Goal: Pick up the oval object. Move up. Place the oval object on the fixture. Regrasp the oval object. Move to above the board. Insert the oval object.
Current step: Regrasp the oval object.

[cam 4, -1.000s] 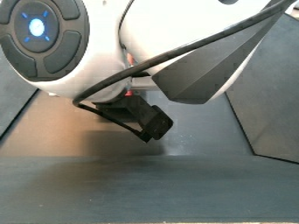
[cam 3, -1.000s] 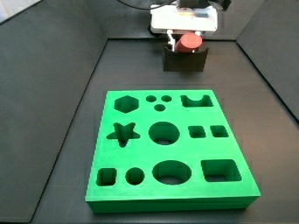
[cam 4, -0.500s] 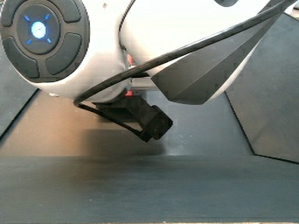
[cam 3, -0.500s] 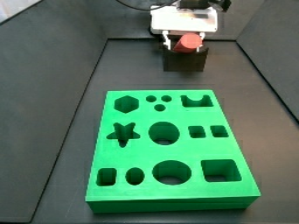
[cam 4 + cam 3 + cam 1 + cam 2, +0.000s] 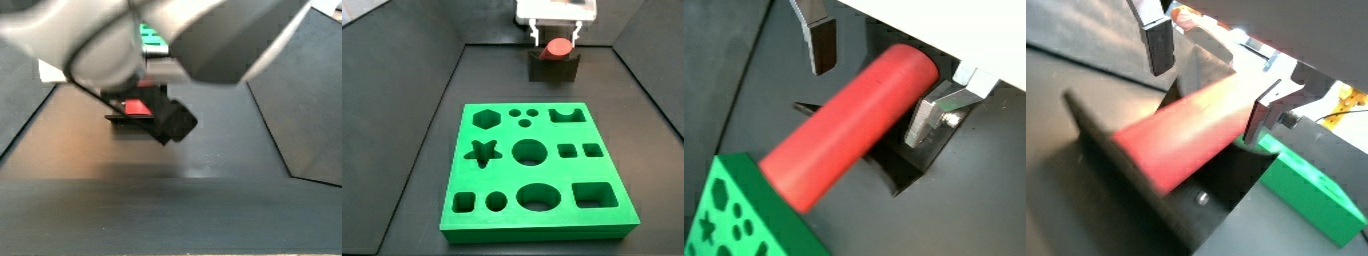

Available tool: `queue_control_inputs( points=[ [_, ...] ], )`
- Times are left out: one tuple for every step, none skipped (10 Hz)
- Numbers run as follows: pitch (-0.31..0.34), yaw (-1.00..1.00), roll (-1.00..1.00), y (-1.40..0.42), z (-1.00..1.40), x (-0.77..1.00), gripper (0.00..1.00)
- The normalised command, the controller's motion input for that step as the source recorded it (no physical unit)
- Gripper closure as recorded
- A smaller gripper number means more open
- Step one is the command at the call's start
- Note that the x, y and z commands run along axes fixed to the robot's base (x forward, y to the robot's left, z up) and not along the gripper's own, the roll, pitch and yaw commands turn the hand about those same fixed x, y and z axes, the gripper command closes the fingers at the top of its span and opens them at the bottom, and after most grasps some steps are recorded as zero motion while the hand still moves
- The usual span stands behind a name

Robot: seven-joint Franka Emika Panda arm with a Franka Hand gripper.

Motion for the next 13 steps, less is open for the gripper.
queue_control_inputs(
  points=[
    [-0.031,0.03,0.01,0.0,0.86,-0.04,0.0],
    [-0.031,0.03,0.01,0.0,0.73,-0.04,0.0],
    [-0.03,0.04,0.0,0.0,0.48,-0.04,0.0],
    [-0.028,0.04,-0.01,0.0,0.28,-0.05,0.0],
    [-0.044,0.0,-0.04,0.0,0.0,-1.0,0.0],
    [-0.048,-0.01,-0.05,0.0,-0.03,-1.0,0.0],
    [-0.086,-0.01,-0.04,0.0,0.0,-1.0,0.0],
    [-0.102,-0.01,-0.03,0.0,0.01,-1.0,0.0],
    [-0.122,0.0,-0.03,0.0,0.01,-1.0,0.0],
    [-0.142,0.02,-0.03,0.0,0.01,-1.0,0.0],
    [-0.162,0.04,-0.02,-0.01,0.01,-1.0,0.0],
    [-0.177,0.05,-0.01,-0.01,0.02,-1.0,0.0],
    [-0.19,0.08,-0.01,-0.01,0.02,-1.0,0.0]
  ],
)
